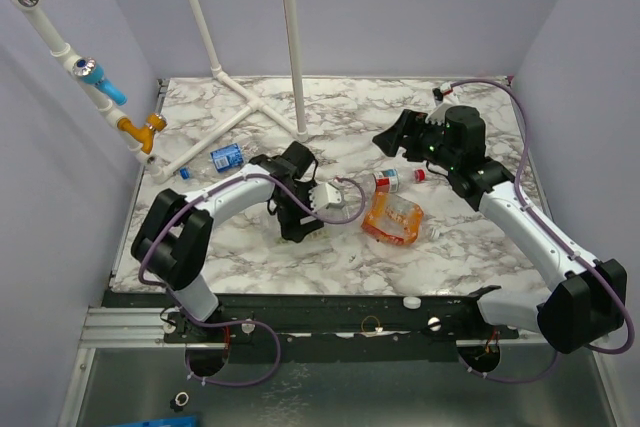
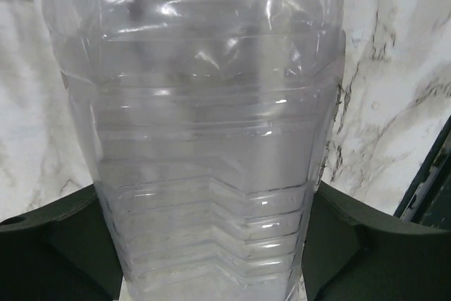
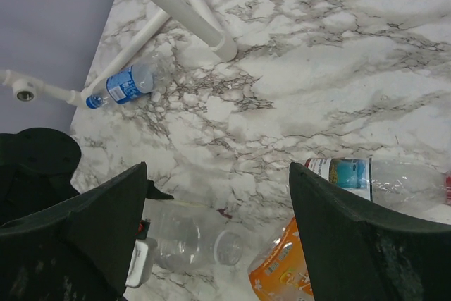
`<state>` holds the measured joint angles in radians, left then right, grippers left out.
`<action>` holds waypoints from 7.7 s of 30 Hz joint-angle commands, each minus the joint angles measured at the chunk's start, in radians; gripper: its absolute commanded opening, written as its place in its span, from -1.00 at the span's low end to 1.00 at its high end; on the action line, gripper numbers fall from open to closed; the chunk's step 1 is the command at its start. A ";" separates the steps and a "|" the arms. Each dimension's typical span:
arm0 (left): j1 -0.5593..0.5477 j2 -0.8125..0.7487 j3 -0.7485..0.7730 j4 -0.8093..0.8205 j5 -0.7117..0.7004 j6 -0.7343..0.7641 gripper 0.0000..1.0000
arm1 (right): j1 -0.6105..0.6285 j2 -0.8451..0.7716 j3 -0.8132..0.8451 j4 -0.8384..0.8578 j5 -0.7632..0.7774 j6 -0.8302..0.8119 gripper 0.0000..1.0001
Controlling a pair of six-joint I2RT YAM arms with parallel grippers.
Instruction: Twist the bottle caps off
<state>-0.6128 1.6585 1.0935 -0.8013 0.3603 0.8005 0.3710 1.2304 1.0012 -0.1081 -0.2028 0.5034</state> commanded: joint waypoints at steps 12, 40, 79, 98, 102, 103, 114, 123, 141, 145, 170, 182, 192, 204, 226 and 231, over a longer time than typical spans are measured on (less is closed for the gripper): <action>0.026 -0.284 0.072 0.542 -0.035 -0.599 0.11 | -0.003 0.050 0.106 0.127 -0.142 0.194 0.78; -0.017 -0.267 0.063 0.600 -0.019 -0.644 0.32 | 0.047 0.217 0.130 0.344 -0.208 0.298 -0.35; 0.196 -0.301 -0.020 0.157 -0.494 -0.573 0.97 | 0.085 0.594 0.316 0.598 0.234 -0.609 -0.78; 0.449 0.101 0.183 0.253 -0.681 -0.389 0.97 | 0.085 0.575 0.328 0.443 0.223 -0.515 0.42; 0.459 0.150 0.223 0.288 -0.683 -0.386 0.97 | 0.085 0.542 0.320 0.429 0.219 -0.506 0.58; 0.459 0.163 0.235 0.295 -0.681 -0.381 0.97 | 0.083 0.533 0.319 0.425 0.219 -0.506 0.63; 0.468 0.290 0.258 0.315 -0.591 -0.211 0.97 | 0.084 0.330 0.216 0.399 0.209 -0.411 0.99; 0.415 0.210 0.187 0.151 -0.314 -0.120 0.45 | 0.085 0.158 0.134 0.385 0.134 -0.340 0.99; -0.086 -0.181 -0.164 -0.019 -0.192 0.486 0.12 | 0.086 0.083 0.068 0.337 0.086 -0.287 0.99; -0.113 -0.222 -0.225 0.038 -0.193 0.722 0.14 | 0.087 0.074 0.052 0.326 0.084 -0.278 0.99; -0.128 -0.422 -0.204 0.330 -0.134 0.654 0.98 | 0.087 0.064 0.027 0.291 0.070 -0.237 1.00; -0.131 -0.280 0.101 0.132 -0.296 -0.568 0.98 | 0.088 0.066 0.017 0.289 0.073 -0.223 0.99; -0.069 0.063 0.339 -0.011 -0.201 -1.200 0.97 | 0.087 0.012 -0.011 0.260 0.115 -0.229 1.00; -0.071 0.211 0.391 0.033 -0.172 -1.316 0.98 | 0.087 0.005 -0.014 0.254 0.122 -0.241 0.99; -0.072 0.155 0.094 0.313 -0.296 -0.763 0.62 | 0.089 0.000 -0.015 0.269 0.092 -0.216 1.00; -0.071 0.066 0.031 0.309 -0.210 -0.707 0.42 | 0.089 0.003 -0.005 0.271 0.083 -0.205 0.99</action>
<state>-0.6827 1.8107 1.1690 -0.5171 0.0959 -0.0368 0.4522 1.2449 0.9951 0.1627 -0.0971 0.2825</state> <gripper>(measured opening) 0.759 0.998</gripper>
